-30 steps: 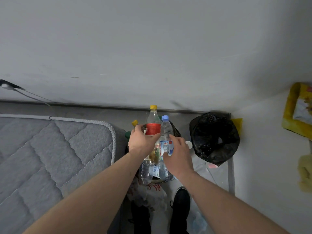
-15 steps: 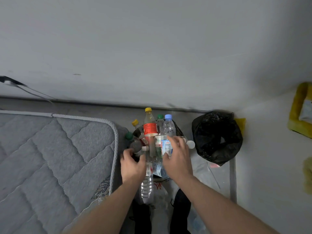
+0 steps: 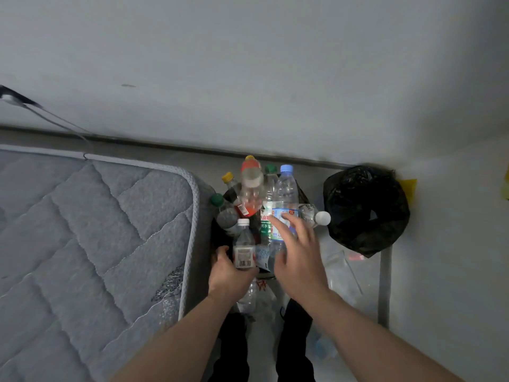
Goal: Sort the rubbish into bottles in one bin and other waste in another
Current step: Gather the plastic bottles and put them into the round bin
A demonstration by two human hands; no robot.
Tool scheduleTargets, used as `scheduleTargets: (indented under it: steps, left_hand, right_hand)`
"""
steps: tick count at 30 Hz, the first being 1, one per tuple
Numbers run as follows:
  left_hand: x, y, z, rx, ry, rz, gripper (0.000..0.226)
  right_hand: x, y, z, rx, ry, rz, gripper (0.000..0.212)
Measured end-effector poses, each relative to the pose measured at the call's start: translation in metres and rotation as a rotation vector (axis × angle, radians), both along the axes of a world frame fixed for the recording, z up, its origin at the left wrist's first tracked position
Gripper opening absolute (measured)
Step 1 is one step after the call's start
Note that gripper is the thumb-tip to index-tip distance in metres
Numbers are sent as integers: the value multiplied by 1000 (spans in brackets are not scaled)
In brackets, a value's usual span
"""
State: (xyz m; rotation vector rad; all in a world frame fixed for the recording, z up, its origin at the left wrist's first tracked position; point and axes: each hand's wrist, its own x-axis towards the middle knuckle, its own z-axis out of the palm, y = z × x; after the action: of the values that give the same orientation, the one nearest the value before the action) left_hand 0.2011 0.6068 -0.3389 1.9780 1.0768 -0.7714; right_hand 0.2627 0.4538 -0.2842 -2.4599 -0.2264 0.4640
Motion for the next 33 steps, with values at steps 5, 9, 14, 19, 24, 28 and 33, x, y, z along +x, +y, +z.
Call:
scheduleTargets:
  steps: [5, 9, 14, 19, 24, 28, 33]
  left_hand:
    - [4, 6, -11, -39, 12, -15, 66]
    - [-1, 6, -6, 4, -46, -2, 53]
    - [2, -1, 24, 114, -200, 135, 62]
    - [42, -3, 29, 104, -317, 74, 57]
    - [81, -7, 18, 99, -272, -82, 56]
    - [80, -7, 20, 102, -280, -105, 60]
    - [71, 4, 24, 67, -308, -149, 61]
  right_hand:
    - [52, 51, 9, 45, 47, -53, 85]
    - [59, 46, -2, -28, 98, -144, 77]
    - [39, 12, -5, -134, 78, -87, 76]
    - [33, -2, -14, -166, 108, -89, 76]
    - [36, 2, -15, -61, 127, -86, 71]
    - [39, 3, -11, -50, 146, -86, 71]
    - [43, 4, -8, -51, 164, -93, 71]
